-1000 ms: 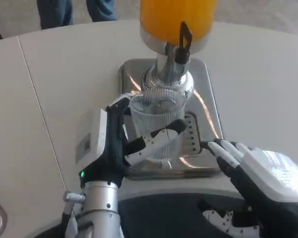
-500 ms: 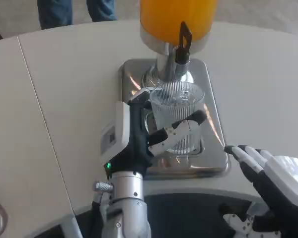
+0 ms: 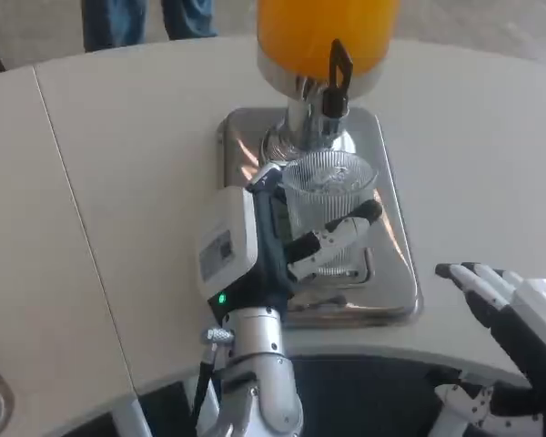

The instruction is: Grasp the cup under the faucet to collect the drink, then remove the cup.

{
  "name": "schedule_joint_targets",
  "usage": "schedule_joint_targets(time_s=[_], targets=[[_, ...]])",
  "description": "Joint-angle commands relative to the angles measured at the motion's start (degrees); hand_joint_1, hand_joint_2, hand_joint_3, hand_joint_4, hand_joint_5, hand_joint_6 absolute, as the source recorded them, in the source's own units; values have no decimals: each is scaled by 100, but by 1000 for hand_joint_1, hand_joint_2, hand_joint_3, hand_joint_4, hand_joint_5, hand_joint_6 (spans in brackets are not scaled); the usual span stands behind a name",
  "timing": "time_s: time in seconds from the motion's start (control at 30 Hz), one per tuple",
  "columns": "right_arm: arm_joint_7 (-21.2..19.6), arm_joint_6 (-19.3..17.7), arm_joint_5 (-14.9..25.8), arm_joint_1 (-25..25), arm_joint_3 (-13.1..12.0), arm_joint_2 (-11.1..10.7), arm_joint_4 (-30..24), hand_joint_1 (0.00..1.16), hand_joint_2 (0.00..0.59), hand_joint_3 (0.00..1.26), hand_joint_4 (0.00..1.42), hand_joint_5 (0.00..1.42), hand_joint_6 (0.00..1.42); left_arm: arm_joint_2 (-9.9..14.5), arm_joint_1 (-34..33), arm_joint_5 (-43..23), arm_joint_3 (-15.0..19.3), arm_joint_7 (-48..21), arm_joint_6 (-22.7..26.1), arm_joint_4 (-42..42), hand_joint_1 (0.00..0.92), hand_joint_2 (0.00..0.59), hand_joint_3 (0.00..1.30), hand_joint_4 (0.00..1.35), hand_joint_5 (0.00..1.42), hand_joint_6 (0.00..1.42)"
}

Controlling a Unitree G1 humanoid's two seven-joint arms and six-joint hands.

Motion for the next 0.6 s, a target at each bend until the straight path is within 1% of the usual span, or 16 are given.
schedule_joint_targets(time_s=[0.03,0.23,0.27,0.3,0.37,0.5,0.57,0.6], targets=[[134,60,116,-5,-132,-102,-3,565,436,44,0,0,0,-86,-347,161,-198,595,-228,452,474,132,993,1222,1394,1424],[238,100,267,-11,-295,-231,-28,560,441,44,0,0,0,-138,-625,135,-374,1142,-232,1118,482,138,992,1195,1379,1424],[245,109,293,-8,-315,-256,-35,559,441,44,0,0,0,-136,-660,113,-391,1199,-239,1198,486,133,976,1123,1347,1421],[251,116,318,-3,-332,-280,-42,558,442,44,0,0,0,-127,-690,111,-417,1244,-236,1264,492,113,914,960,1247,1377],[261,134,371,5,-361,-318,-49,557,443,44,0,0,0,-112,-729,104,-457,1303,-251,1356,493,101,803,763,1141,1365],[244,165,500,11,-396,-363,-22,554,444,44,0,0,0,-87,-766,87,-523,1373,-257,1432,457,105,633,484,972,1306],[215,173,536,-2,-398,-374,-2,553,444,44,0,0,0,-70,-776,96,-551,1387,-265,1443,430,112,514,359,876,1243],[203,181,548,-9,-395,-380,11,552,444,44,0,0,0,-60,-782,107,-565,1392,-263,1445,417,117,474,316,842,1204]])
